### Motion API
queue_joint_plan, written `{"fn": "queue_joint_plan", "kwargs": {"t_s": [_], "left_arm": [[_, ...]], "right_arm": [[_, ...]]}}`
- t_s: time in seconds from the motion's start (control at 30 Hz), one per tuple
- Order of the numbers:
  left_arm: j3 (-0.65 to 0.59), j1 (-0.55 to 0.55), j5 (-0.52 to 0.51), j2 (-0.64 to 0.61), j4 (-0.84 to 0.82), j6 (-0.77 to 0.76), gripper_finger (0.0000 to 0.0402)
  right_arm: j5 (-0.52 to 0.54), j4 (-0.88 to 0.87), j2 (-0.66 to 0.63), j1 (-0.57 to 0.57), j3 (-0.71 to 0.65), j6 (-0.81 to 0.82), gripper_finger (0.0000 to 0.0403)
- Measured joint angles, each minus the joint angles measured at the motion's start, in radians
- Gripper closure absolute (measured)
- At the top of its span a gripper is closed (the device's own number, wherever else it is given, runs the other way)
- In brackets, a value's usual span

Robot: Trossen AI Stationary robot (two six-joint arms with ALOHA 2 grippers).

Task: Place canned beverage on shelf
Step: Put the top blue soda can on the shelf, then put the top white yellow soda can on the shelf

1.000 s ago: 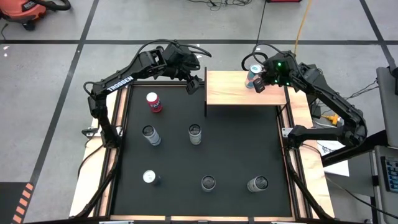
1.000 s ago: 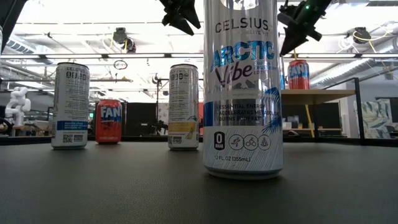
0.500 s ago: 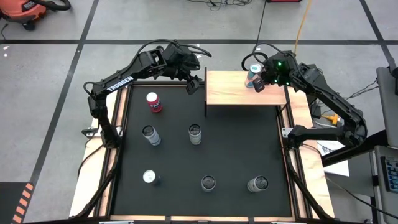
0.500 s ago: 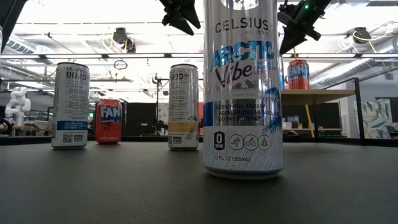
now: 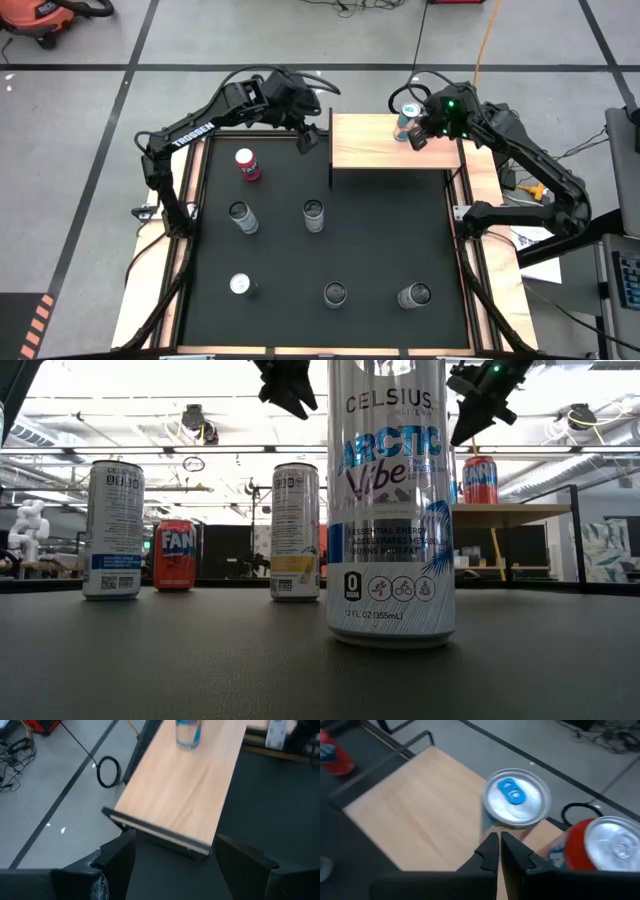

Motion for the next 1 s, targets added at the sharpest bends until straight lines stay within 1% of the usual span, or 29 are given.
{"fn": "queue_joint_plan", "kwargs": {"t_s": [0.13,0.6,0.83,0.9,1.0], "left_arm": [[0.0,0.0,0.0,0.0,-0.024,-0.002,0.0135],[0.0,0.0,0.0,0.0,-0.014,0.004,0.0135],[0.0,-0.004,0.006,0.0,-0.031,-0.002,0.0135],[0.0,-0.011,0.006,0.0,-0.053,-0.002,0.0135],[0.0,-0.033,0.006,0.0,-0.075,-0.002,0.0135]], "right_arm": [[-0.04,0.0,-0.023,0.0,0.0,-0.001,0.0403],[-0.039,-0.025,-0.086,0.001,0.0,-0.004,0.0403],[-0.044,-0.119,-0.109,0.001,-0.001,-0.012,0.0403],[-0.078,-0.139,-0.124,0.001,-0.001,-0.031,0.0403],[-0.161,-0.141,-0.159,0.001,-0.001,-0.037,0.0403]]}}
